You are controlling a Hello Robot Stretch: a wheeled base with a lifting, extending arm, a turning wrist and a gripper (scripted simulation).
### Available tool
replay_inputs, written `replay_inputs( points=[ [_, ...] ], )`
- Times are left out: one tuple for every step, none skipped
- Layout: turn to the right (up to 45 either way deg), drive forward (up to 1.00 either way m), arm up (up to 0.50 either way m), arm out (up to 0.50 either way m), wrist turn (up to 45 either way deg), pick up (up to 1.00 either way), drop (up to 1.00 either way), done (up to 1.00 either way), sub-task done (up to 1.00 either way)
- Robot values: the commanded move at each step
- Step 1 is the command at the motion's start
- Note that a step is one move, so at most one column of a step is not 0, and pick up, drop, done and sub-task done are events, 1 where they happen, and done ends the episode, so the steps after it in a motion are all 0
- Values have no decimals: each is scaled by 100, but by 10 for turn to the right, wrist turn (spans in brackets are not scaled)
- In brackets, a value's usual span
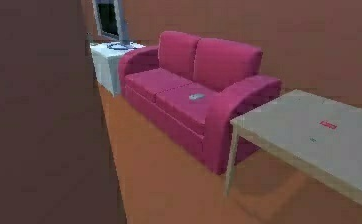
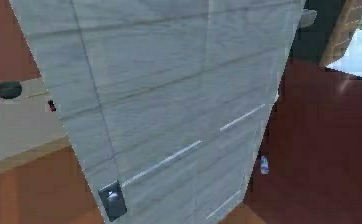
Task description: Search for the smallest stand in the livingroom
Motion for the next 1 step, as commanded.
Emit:
replay_inputs(
  points=[
    [0, 75, 0, 0, 0, 0, 0, 0, 0]
  ],
)
